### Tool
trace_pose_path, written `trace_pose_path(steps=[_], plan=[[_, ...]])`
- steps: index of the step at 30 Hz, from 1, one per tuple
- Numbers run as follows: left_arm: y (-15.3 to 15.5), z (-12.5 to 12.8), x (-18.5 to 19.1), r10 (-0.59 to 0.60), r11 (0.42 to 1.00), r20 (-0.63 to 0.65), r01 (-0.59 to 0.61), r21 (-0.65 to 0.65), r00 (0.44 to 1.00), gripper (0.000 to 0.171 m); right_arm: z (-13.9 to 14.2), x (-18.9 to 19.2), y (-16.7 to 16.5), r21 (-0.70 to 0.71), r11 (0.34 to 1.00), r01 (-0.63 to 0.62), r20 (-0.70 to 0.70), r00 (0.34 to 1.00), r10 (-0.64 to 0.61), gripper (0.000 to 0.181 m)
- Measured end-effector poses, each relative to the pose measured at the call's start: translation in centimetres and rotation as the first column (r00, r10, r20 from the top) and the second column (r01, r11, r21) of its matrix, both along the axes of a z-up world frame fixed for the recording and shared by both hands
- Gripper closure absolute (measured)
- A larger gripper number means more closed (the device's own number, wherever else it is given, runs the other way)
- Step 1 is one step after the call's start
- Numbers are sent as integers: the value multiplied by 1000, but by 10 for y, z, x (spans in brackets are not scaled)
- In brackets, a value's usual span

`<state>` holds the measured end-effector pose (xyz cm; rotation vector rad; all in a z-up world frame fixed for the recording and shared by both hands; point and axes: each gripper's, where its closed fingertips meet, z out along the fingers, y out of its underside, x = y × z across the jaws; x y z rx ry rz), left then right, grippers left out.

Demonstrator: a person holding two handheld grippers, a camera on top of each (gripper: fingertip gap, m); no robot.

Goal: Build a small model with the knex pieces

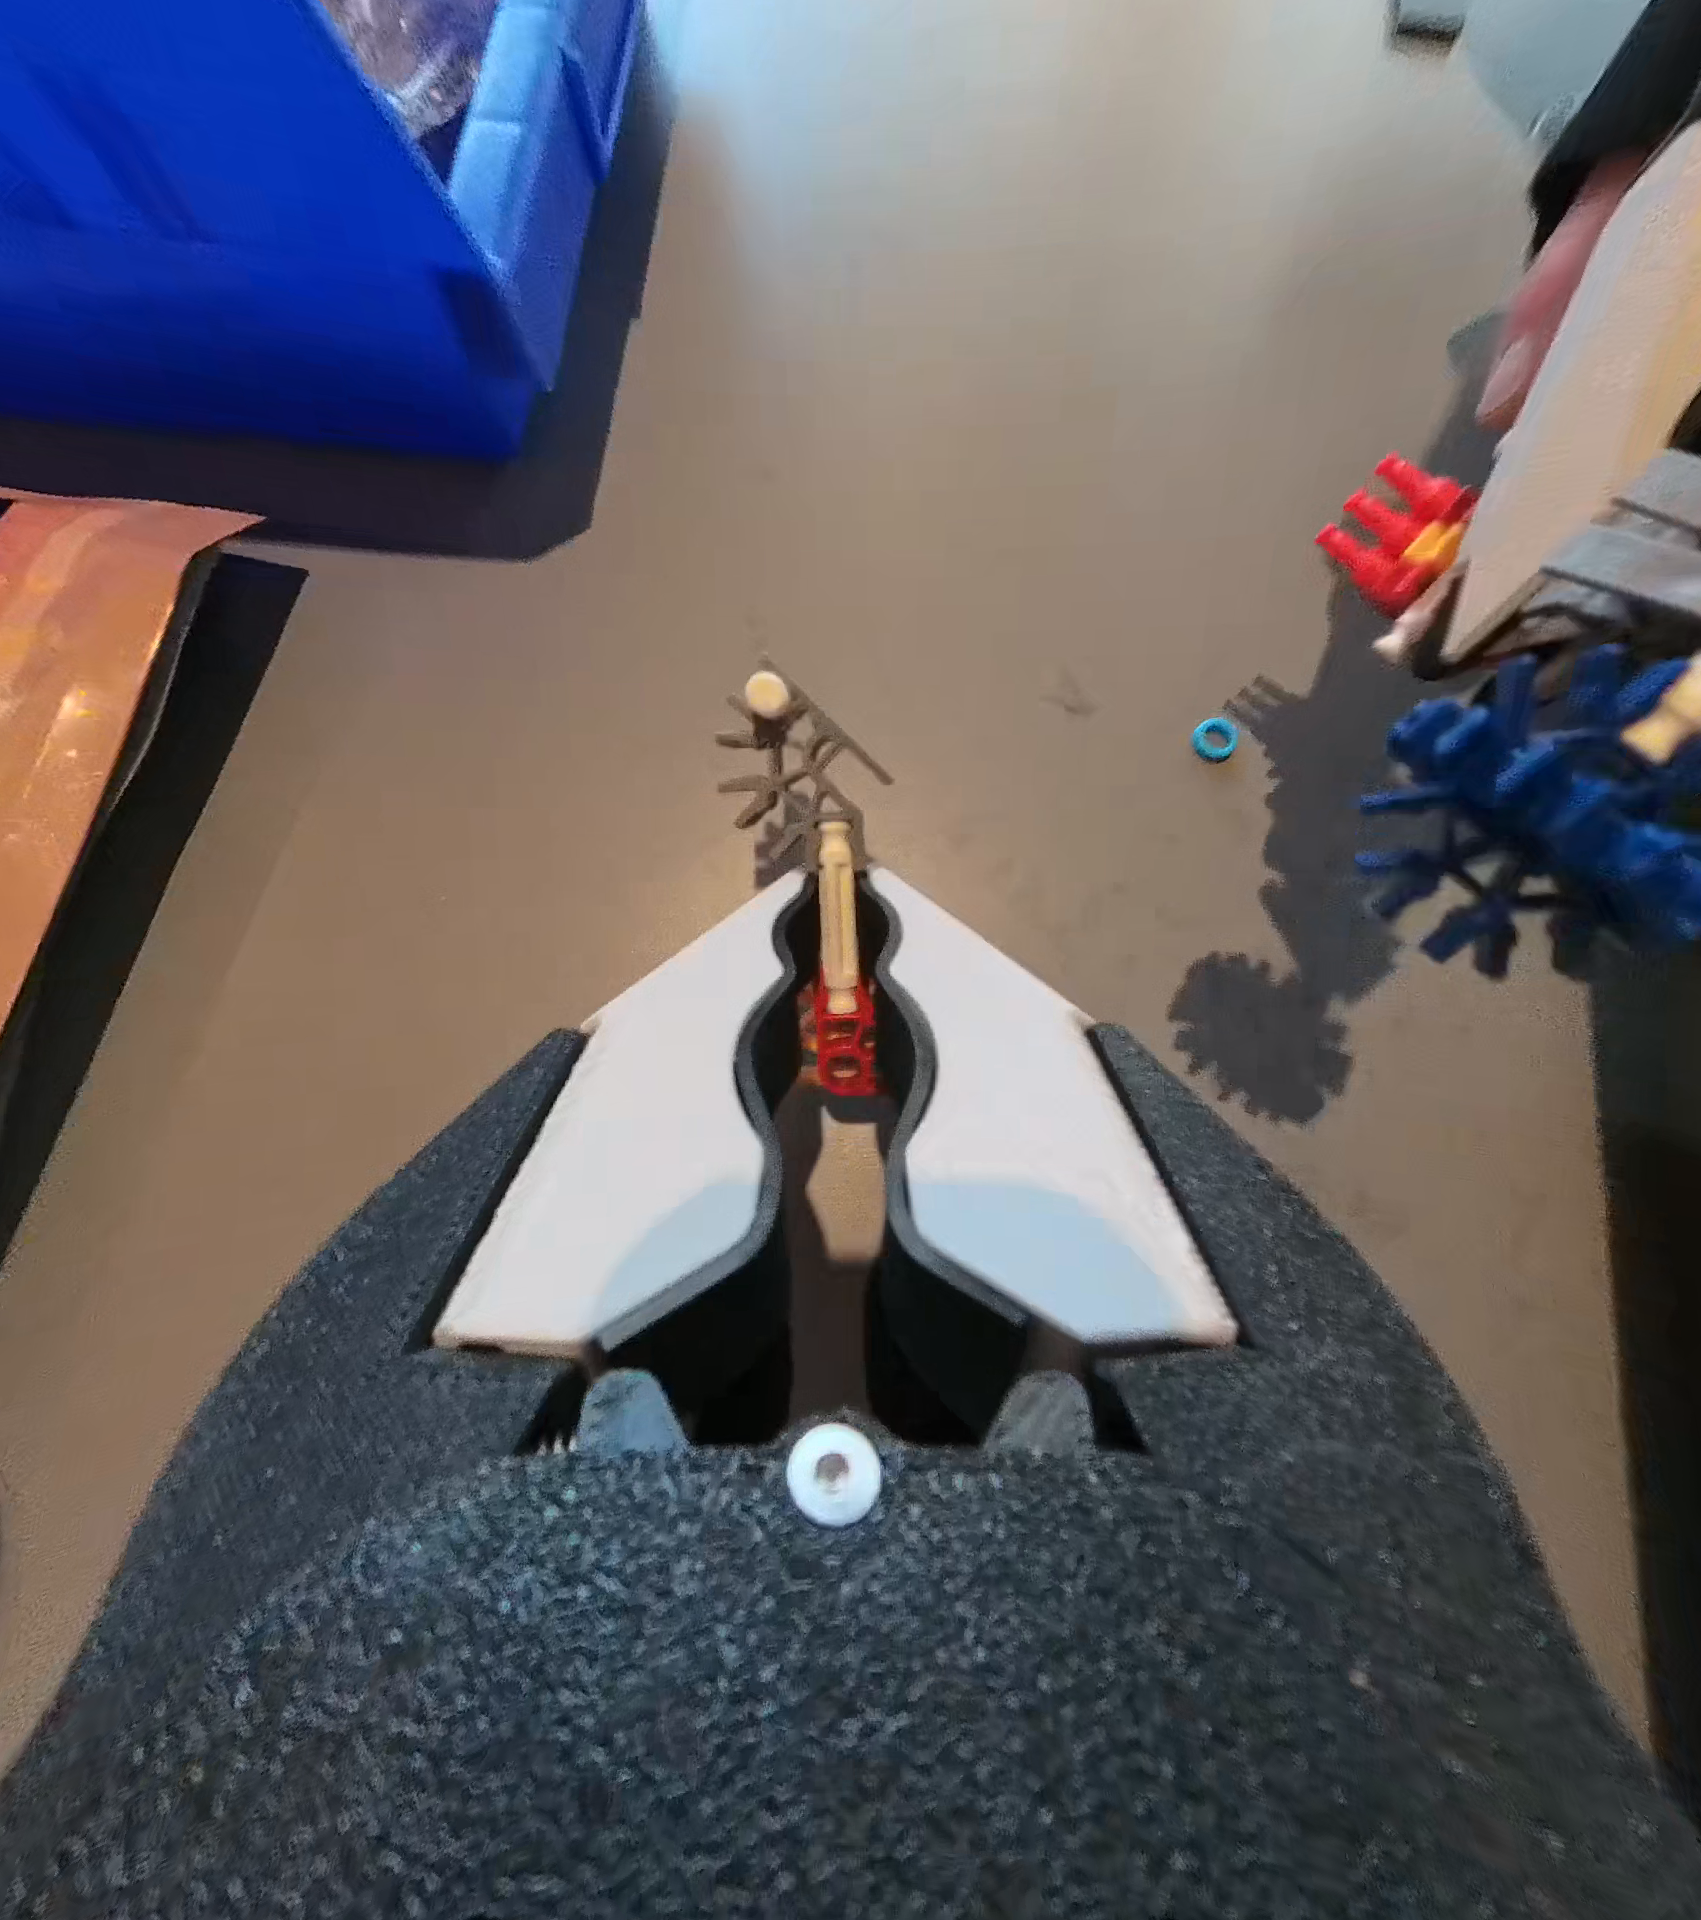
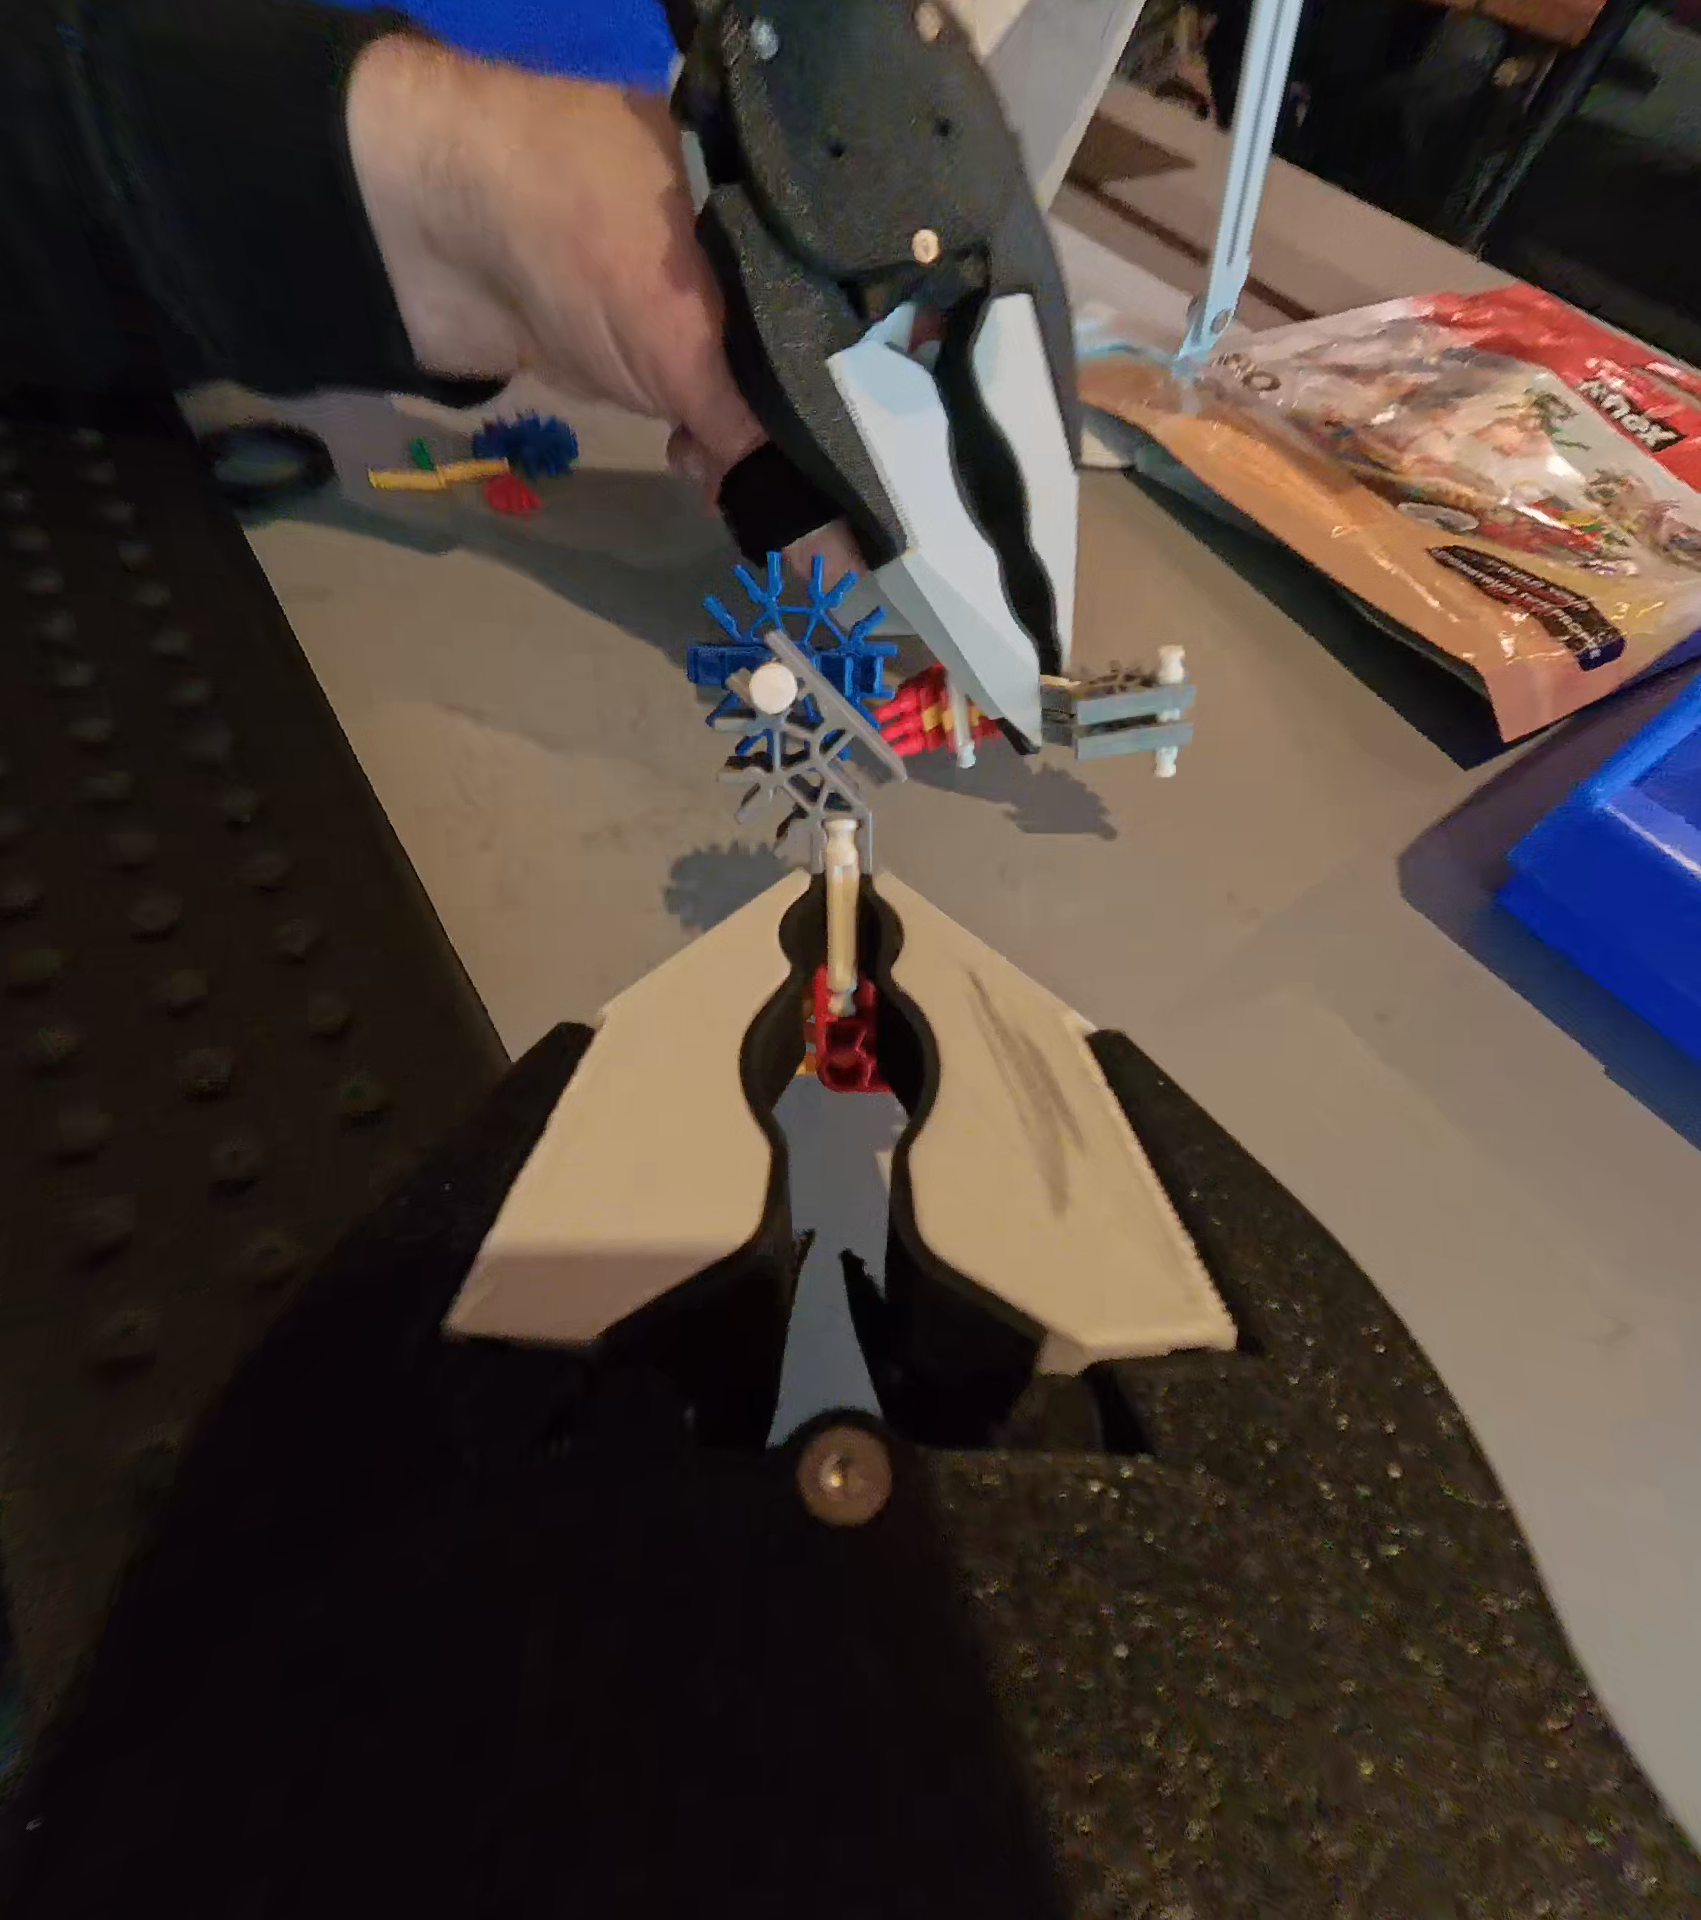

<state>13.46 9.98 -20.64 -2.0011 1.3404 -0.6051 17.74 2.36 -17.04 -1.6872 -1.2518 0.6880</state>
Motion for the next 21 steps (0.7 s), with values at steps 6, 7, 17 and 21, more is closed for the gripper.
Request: trace_pose_path(steps=[6,7,17,21], plan=[[-13,16,-2,9,997,168,3,-71,986,166,27,5,7,-87,996,7,-259,965,-29,177],[-16,22,0,-2,997,222,18,-69,975,166,30,6,10,-101,995,13,-293,955,-42,177],[-35,-3,-30,-11,1000,97,12,-11,995,166,36,-3,22,-156,988,5,-378,924,-65,177],[-42,-11,-39,-32,999,21,31,35,999,164,35,-10,20,-147,989,-5,-361,931,-49,177]])
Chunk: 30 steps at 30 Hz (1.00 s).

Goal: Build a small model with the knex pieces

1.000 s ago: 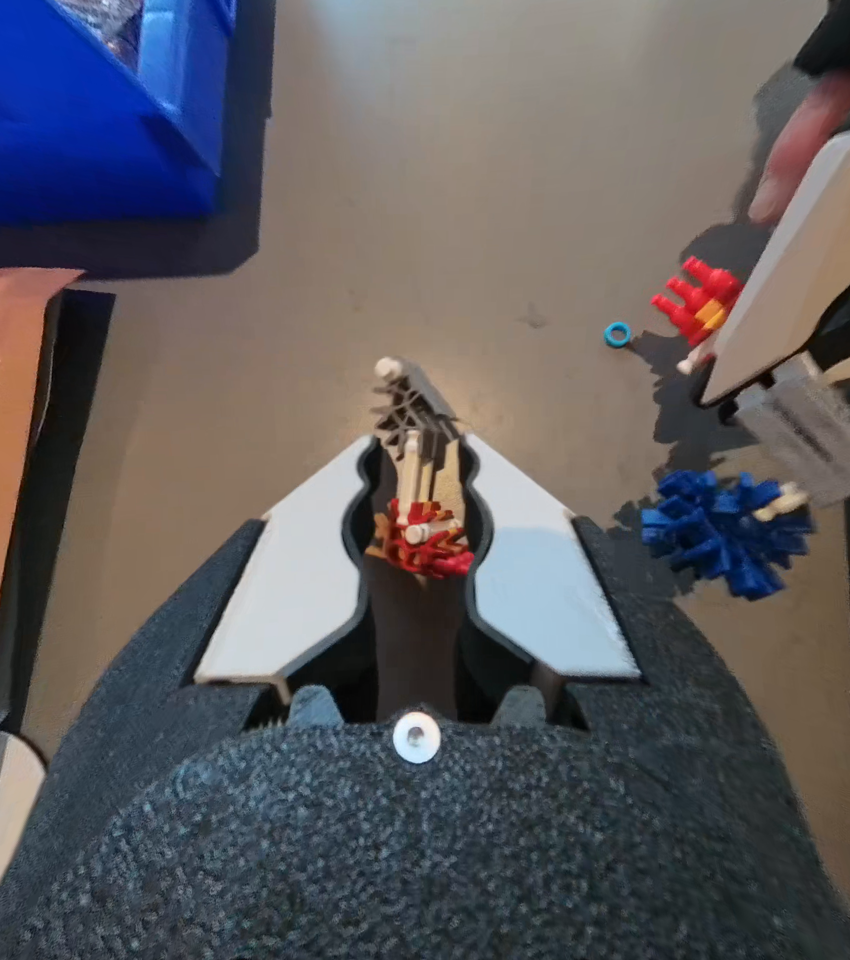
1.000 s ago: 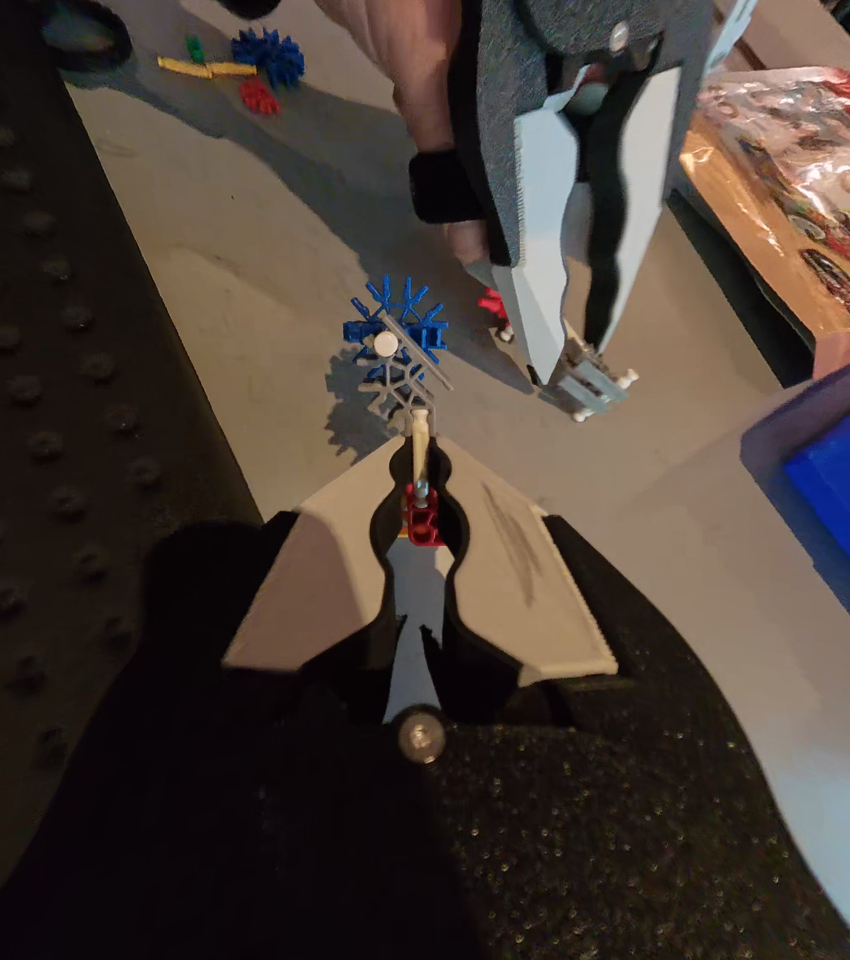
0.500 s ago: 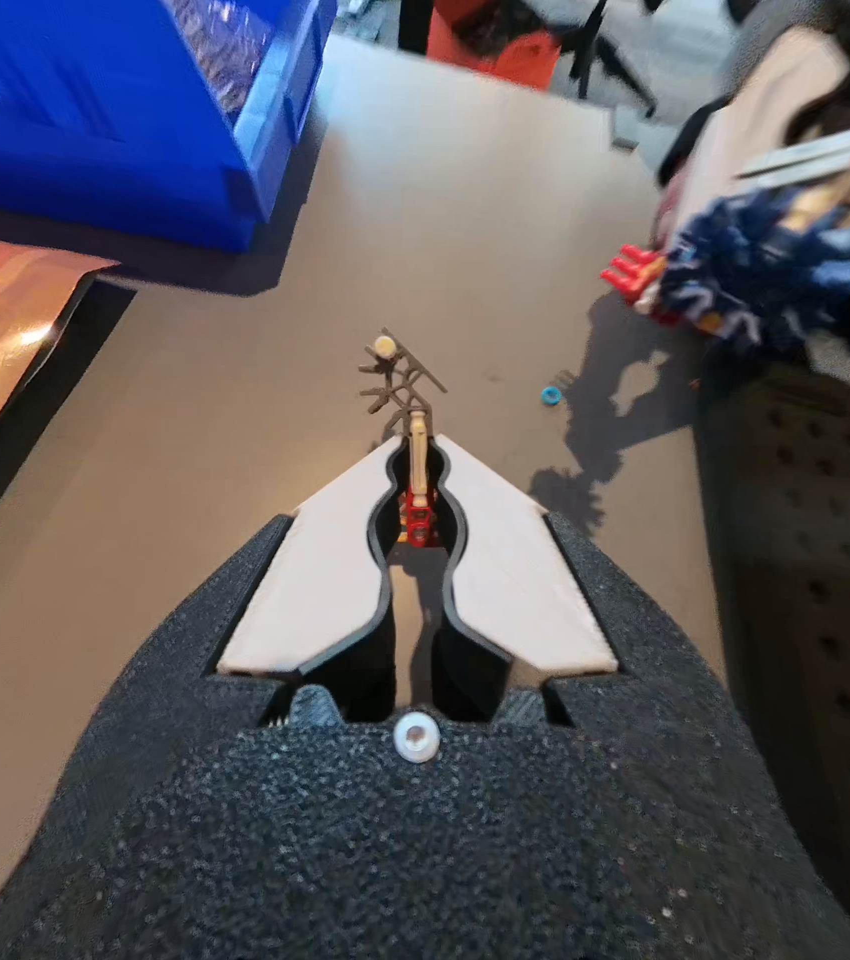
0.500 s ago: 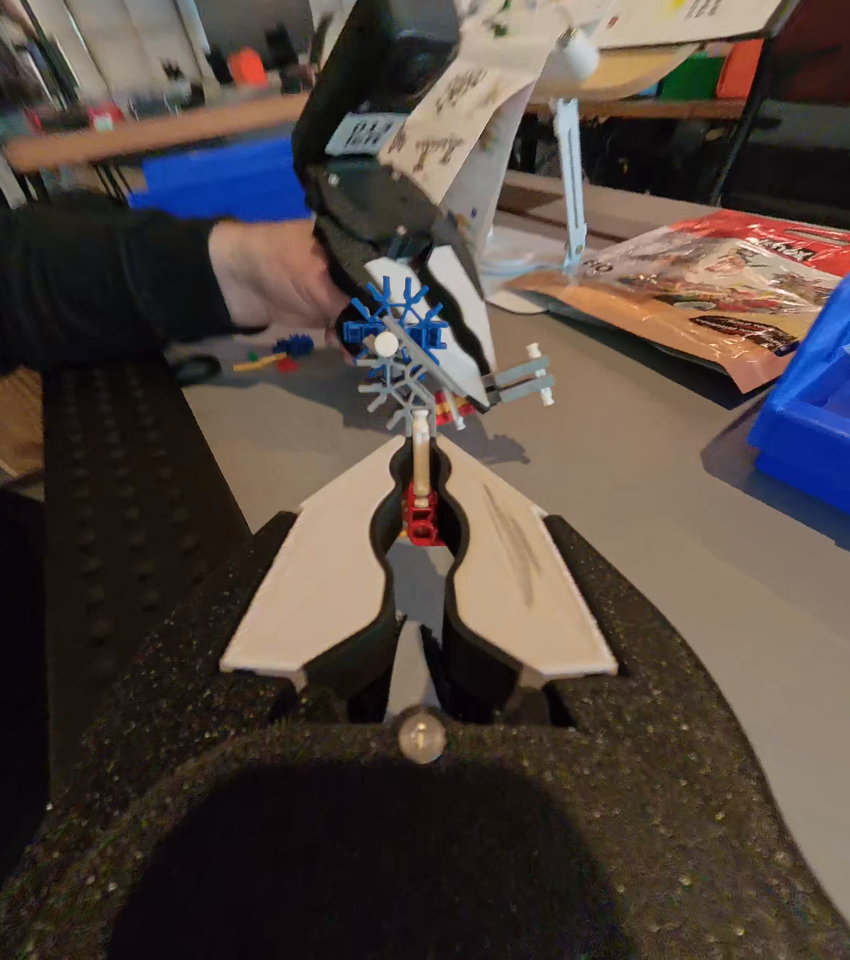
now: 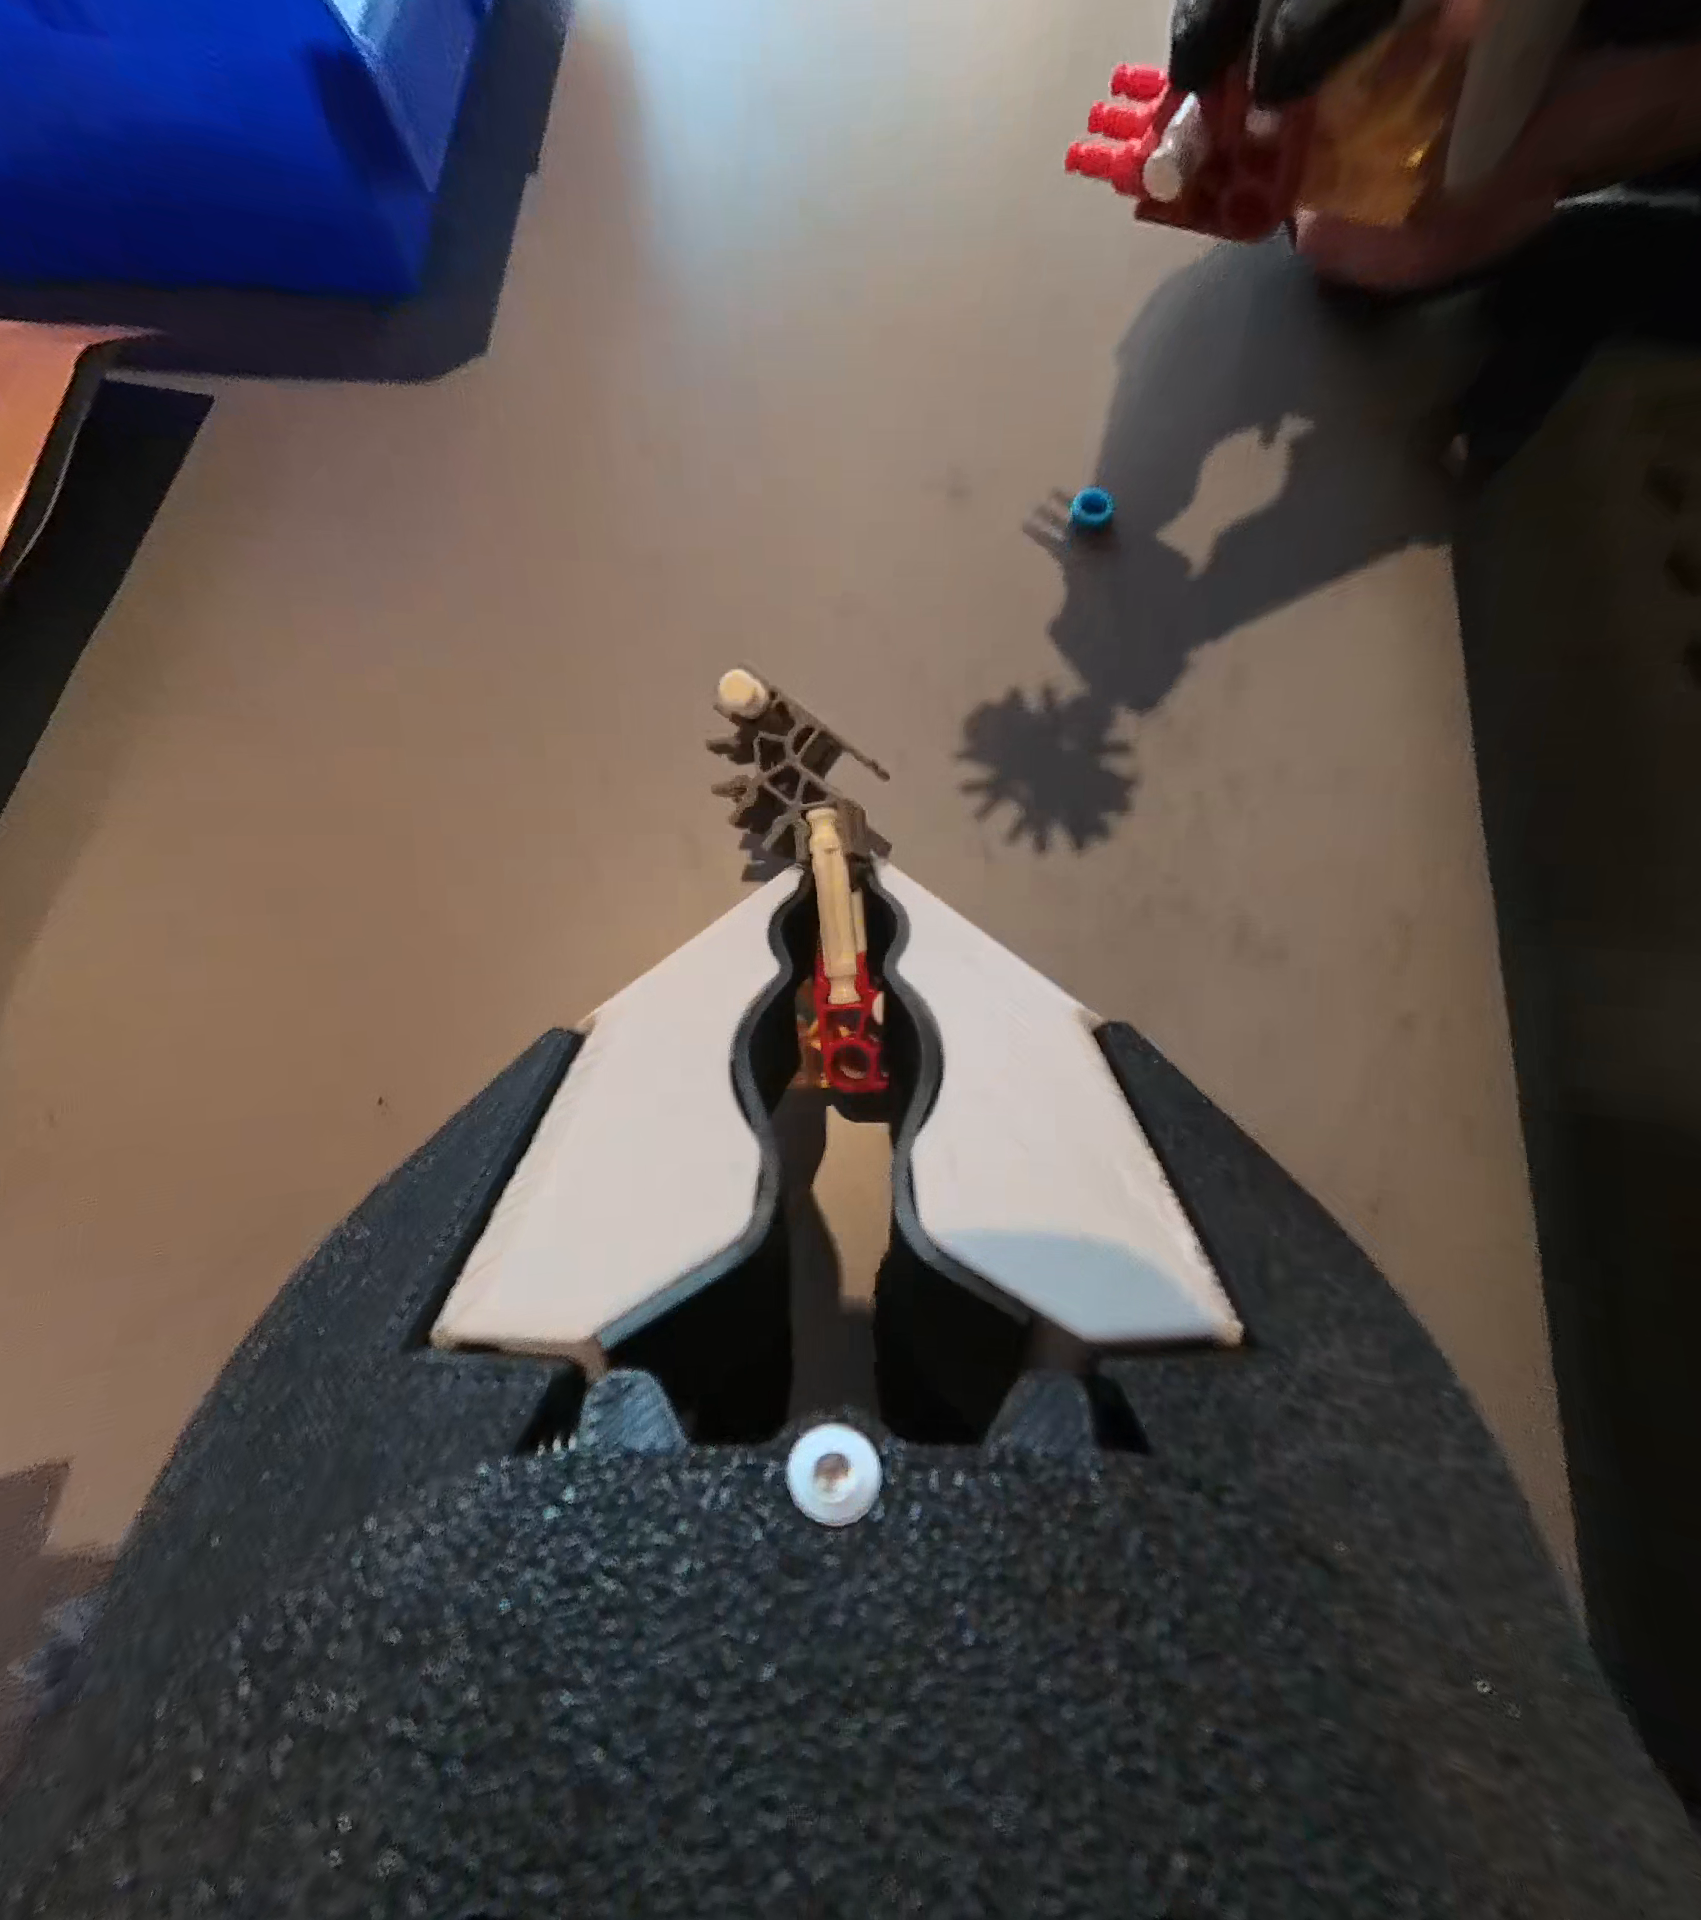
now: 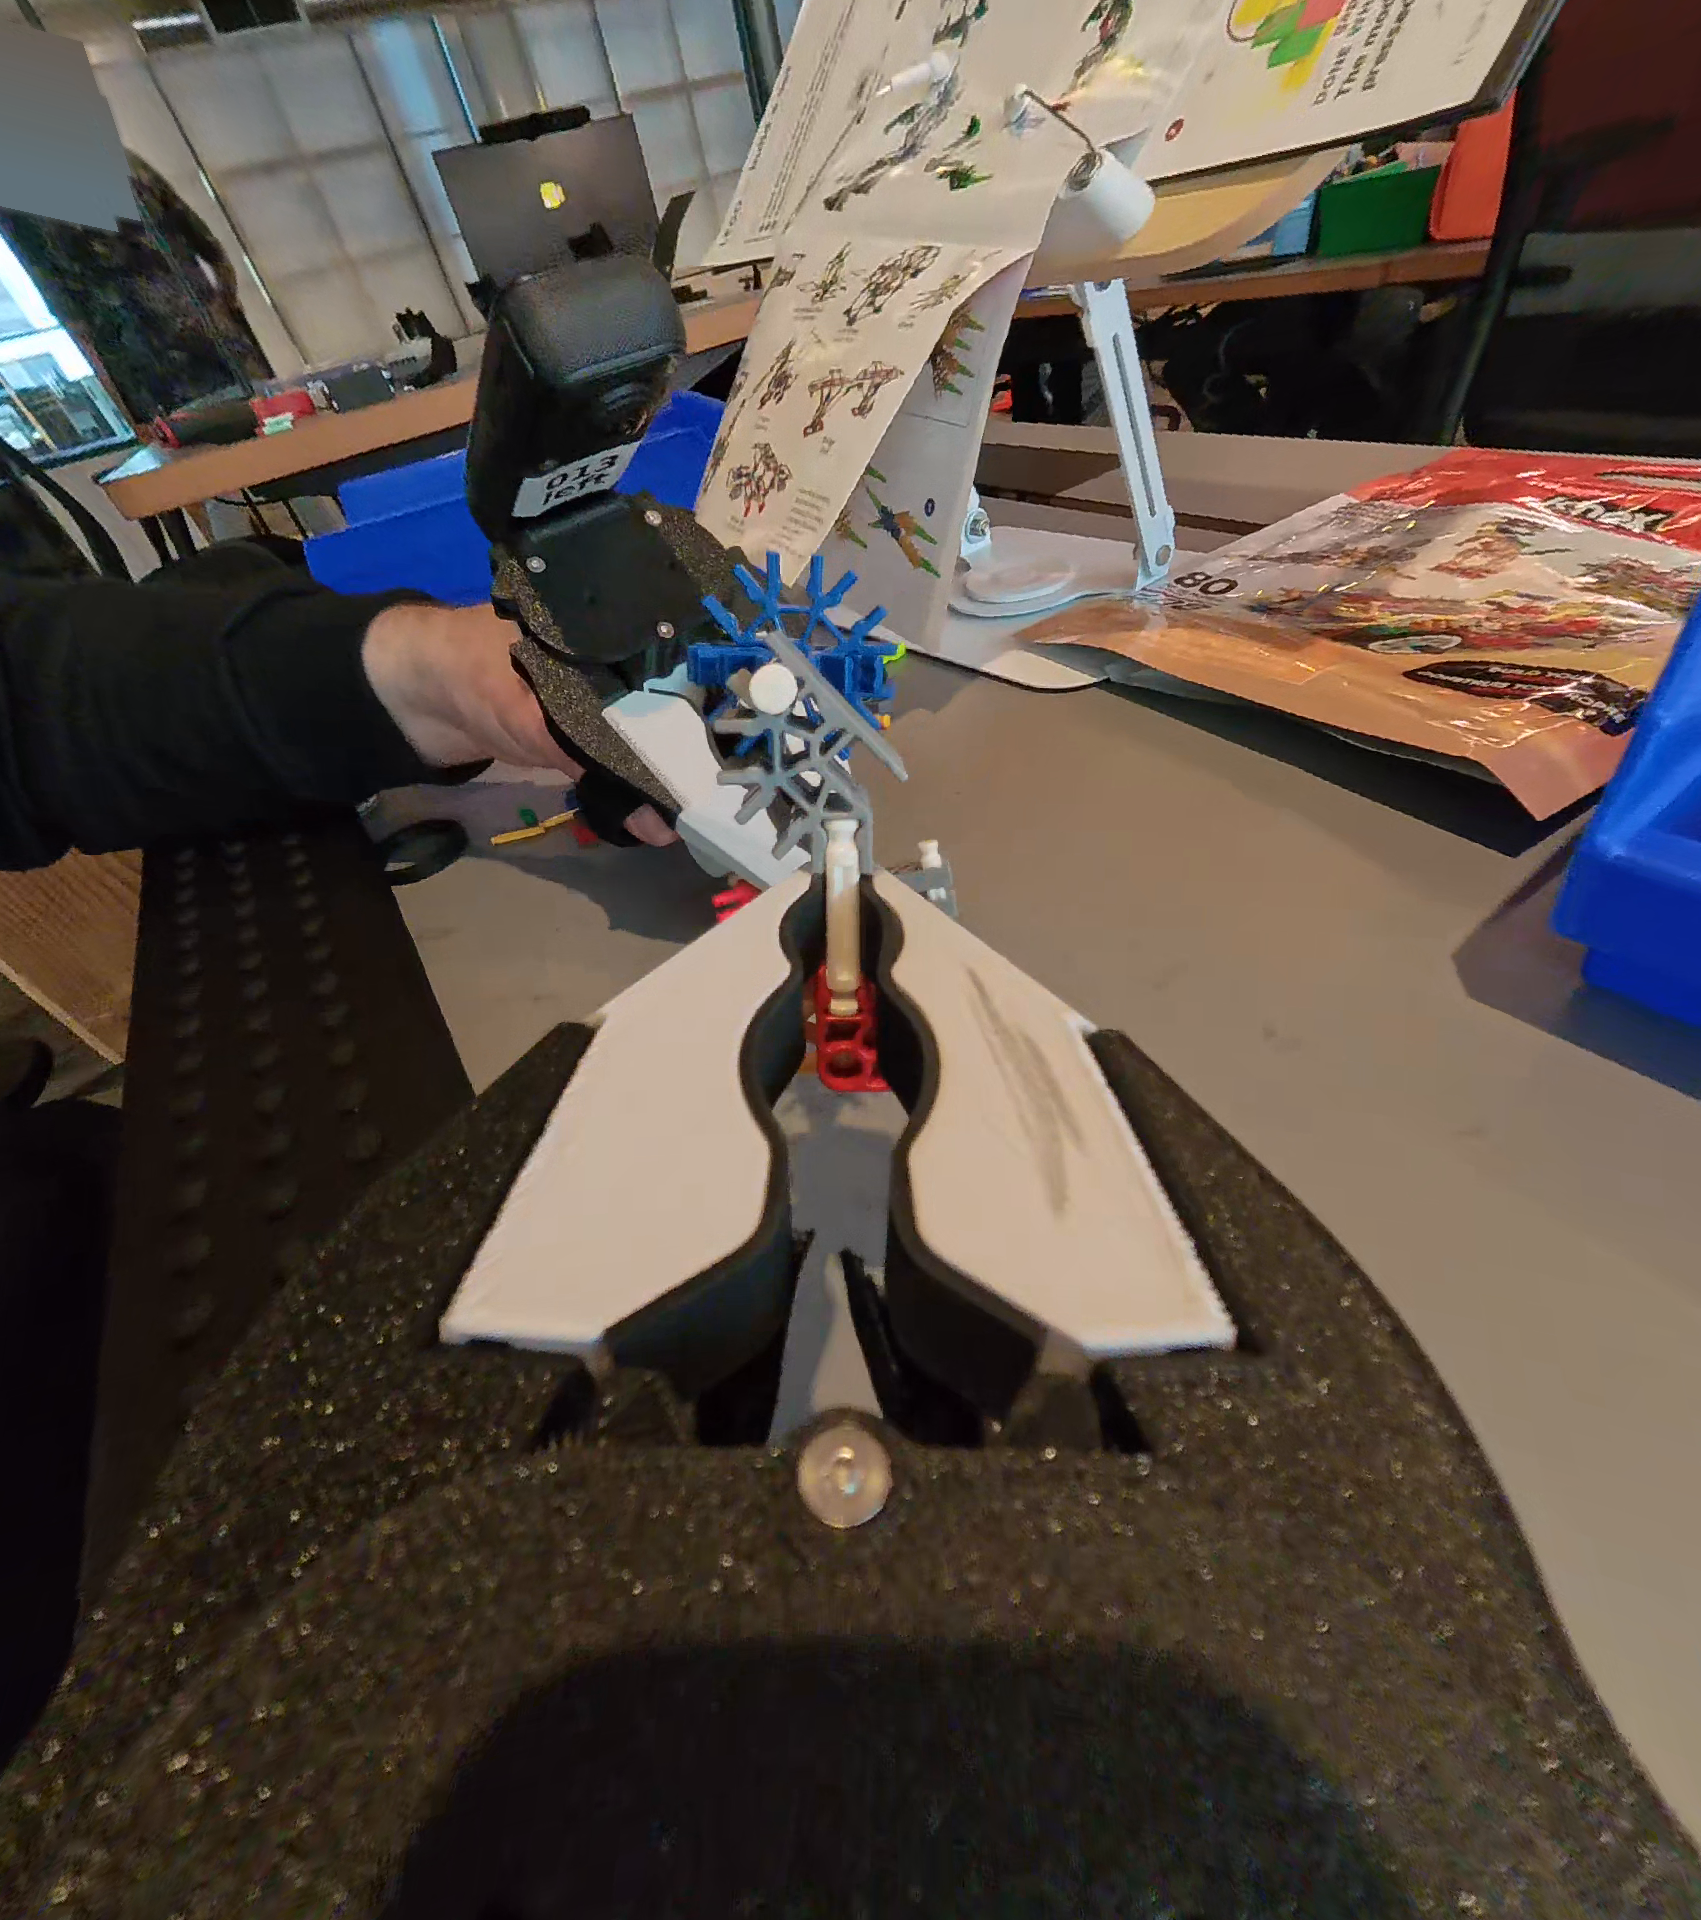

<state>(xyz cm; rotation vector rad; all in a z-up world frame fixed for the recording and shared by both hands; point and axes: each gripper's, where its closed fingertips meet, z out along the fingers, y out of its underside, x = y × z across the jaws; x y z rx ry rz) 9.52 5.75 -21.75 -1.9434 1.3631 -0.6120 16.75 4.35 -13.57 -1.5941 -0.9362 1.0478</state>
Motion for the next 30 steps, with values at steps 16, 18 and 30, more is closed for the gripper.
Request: trace_pose_path(steps=[16,18,30], plan=[[-35,124,26,-190,946,330,83,313,925,114,28,-20,-31,-60,969,-239,-214,952,221,177],[-43,135,34,-224,946,380,106,306,897,122,28,-22,-32,-60,966,-252,-218,948,234,177],[-50,140,42,-271,927,416,119,355,868,136,18,-26,-31,-21,976,-218,-99,972,215,143]])
